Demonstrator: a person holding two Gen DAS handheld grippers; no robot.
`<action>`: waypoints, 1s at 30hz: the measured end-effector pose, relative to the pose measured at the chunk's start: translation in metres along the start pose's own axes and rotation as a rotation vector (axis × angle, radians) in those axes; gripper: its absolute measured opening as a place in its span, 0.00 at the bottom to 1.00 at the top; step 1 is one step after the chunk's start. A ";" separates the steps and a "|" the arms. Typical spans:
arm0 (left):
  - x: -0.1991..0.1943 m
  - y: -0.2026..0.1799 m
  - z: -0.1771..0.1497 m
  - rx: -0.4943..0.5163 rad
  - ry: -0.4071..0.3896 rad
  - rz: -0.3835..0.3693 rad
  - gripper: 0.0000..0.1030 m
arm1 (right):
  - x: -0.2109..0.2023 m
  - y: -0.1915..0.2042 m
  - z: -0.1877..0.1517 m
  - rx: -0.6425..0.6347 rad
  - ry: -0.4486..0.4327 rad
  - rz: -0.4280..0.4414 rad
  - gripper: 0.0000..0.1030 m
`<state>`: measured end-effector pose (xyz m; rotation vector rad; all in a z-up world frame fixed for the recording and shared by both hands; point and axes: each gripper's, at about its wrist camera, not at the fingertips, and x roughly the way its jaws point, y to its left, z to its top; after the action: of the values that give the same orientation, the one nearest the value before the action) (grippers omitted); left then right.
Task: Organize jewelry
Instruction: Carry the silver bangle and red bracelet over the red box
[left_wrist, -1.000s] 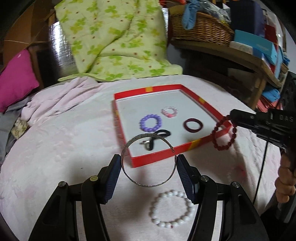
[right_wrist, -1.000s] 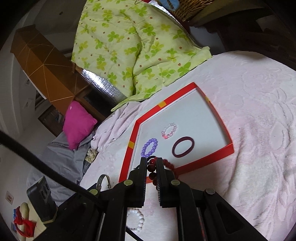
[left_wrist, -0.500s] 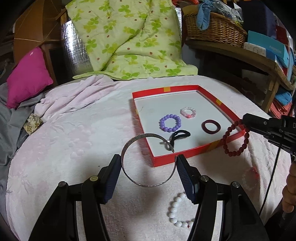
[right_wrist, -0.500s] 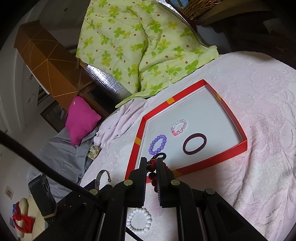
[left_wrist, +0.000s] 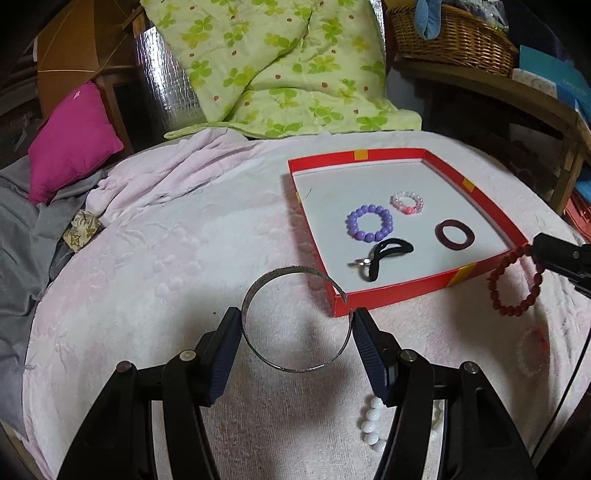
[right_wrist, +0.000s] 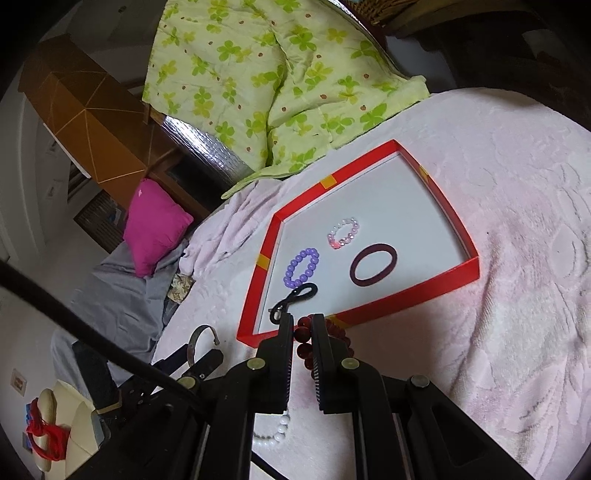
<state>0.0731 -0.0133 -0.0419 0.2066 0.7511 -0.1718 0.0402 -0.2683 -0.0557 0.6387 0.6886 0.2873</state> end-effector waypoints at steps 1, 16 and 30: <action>0.001 0.000 0.000 -0.002 0.005 -0.003 0.61 | -0.001 -0.001 0.000 0.001 -0.001 -0.002 0.10; -0.006 -0.001 0.002 -0.029 -0.038 -0.043 0.61 | -0.012 -0.012 0.007 0.038 -0.027 0.010 0.10; -0.015 -0.024 0.024 -0.001 -0.156 -0.167 0.61 | -0.016 -0.011 0.025 0.041 -0.098 0.030 0.10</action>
<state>0.0726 -0.0414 -0.0170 0.1280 0.6124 -0.3421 0.0456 -0.2951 -0.0394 0.6986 0.5927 0.2688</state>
